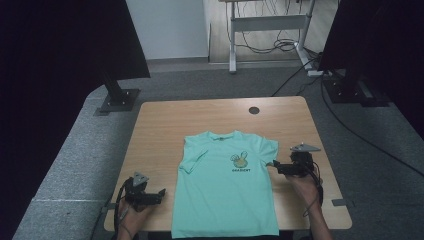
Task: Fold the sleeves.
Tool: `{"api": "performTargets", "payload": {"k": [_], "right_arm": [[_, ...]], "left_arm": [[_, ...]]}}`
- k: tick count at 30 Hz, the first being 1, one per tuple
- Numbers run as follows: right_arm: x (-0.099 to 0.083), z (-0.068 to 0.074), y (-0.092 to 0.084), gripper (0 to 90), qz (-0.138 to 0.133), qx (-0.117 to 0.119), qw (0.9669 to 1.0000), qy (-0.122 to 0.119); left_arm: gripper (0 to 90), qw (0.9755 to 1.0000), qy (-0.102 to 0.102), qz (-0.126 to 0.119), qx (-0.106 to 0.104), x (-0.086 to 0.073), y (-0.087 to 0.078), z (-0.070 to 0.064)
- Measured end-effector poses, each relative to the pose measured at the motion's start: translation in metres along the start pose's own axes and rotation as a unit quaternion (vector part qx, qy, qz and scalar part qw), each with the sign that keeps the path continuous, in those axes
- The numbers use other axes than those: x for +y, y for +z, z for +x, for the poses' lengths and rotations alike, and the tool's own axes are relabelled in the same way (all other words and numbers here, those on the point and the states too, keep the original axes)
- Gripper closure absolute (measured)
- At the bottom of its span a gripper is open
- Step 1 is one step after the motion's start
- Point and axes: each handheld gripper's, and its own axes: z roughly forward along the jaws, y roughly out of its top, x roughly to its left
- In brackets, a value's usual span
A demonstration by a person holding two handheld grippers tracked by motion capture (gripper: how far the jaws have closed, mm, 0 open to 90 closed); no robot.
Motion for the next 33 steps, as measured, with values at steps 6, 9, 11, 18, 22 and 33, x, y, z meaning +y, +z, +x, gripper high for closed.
{"api": "performTargets", "payload": {"k": [6,9,11,18,22,33], "right_arm": [[0.013,-0.005,0.013,11.4,-0.008,-0.007,0.9998,-0.014],[0.019,-0.009,0.021,14.2,-0.006,-0.006,0.9998,-0.018],[0.022,-0.012,0.027,16.4,-0.003,-0.008,0.9998,-0.018],[0.029,-0.019,0.039,21.4,-0.006,-0.013,0.9998,-0.014],[0.034,-0.025,0.046,27.1,-0.004,-0.011,0.9999,-0.008],[0.039,-0.032,0.068,50.4,0.009,-0.014,0.9998,0.01]], "left_arm": [[0.4,1.0,0.001,0.0,0.0,0.0,0.0,0.0],[0.4,1.0,0.0,0.0,0.0,0.0,0.0,0.0],[0.4,1.0,0.0,0.0,0.0,0.0,0.0,0.0],[0.4,1.0,0.0,0.0,0.0,0.0,0.0,0.0],[0.4,1.0,0.0,0.0,0.0,0.0,0.0,0.0],[0.4,1.0,0.0,0.0,0.0,0.0,0.0,0.0]]}}
